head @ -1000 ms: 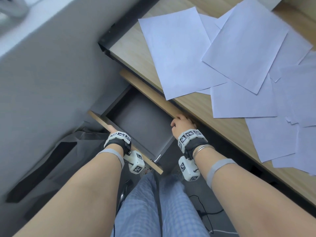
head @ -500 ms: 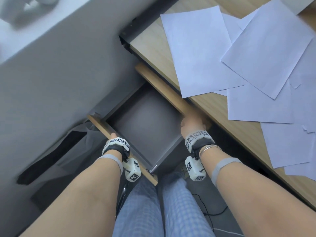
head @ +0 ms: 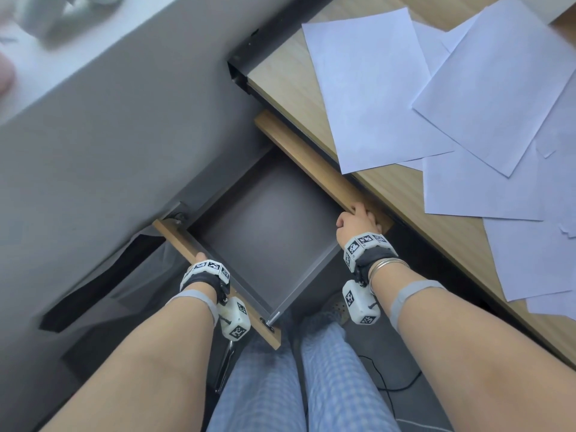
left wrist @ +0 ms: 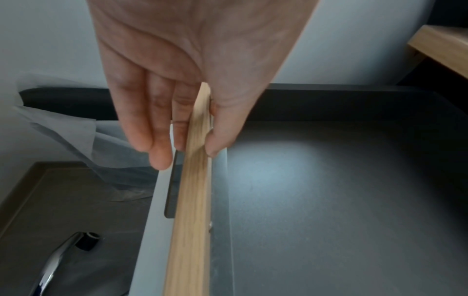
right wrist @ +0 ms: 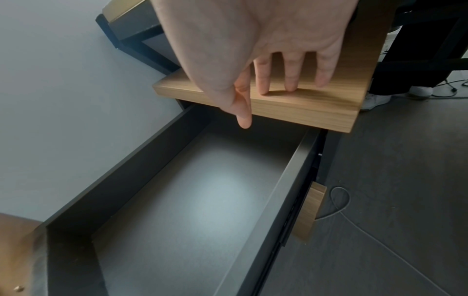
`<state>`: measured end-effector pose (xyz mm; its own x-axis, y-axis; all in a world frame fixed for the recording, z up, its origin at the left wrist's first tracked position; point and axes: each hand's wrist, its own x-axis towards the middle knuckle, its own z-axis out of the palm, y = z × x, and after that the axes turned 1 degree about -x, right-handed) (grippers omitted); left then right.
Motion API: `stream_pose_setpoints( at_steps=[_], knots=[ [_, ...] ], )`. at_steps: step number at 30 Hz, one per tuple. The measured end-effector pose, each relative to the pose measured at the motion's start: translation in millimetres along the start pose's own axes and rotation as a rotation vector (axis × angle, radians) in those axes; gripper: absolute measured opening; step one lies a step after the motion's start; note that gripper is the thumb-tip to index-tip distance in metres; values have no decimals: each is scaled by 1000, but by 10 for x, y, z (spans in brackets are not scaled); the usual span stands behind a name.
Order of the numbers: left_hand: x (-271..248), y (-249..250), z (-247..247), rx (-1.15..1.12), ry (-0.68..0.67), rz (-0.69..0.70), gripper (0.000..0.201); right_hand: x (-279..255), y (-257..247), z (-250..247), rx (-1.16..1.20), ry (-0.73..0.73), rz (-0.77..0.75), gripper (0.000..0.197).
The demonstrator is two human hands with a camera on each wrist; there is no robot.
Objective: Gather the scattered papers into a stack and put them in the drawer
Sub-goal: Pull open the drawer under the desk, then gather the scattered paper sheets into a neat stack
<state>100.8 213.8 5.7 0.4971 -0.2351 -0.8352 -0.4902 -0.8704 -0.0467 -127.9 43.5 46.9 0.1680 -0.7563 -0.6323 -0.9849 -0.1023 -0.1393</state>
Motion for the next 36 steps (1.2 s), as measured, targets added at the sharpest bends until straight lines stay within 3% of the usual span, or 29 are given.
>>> stream_pose_setpoints(
  at_steps=[3, 6, 13, 19, 23, 25, 31, 36],
  knots=[
    [-212, 92, -191, 297, -172, 44, 47, -39, -10, -11, 4, 6, 2, 26],
    [-449, 248, -364, 495, -233, 104, 36, -131, -54, -58, 13, 13, 25, 30],
    [-936, 706, -774, 750, -156, 284, 34, -361, -246, -367, 31, -106, -7, 30],
    [-1269, 1348, -1165, 582, 89, 342, 42, -488, -267, -830, 117, 37, -71, 28],
    [-1224, 1889, -1352, 72, 215, 387, 37, -424, -75, -1157, 137, 174, -72, 28],
    [-1226, 2133, -1406, -66, 261, 413, 35, -349, 57, -1286, 176, 215, -44, 29],
    [-1151, 2778, -1340, -52, 471, 440, 43, -20, 629, -1694, 170, 317, 13, 27],
    [-1044, 3182, -1337, -37, 447, 392, 48, 293, 1187, -2042, 149, 329, 165, 24]
  ],
)
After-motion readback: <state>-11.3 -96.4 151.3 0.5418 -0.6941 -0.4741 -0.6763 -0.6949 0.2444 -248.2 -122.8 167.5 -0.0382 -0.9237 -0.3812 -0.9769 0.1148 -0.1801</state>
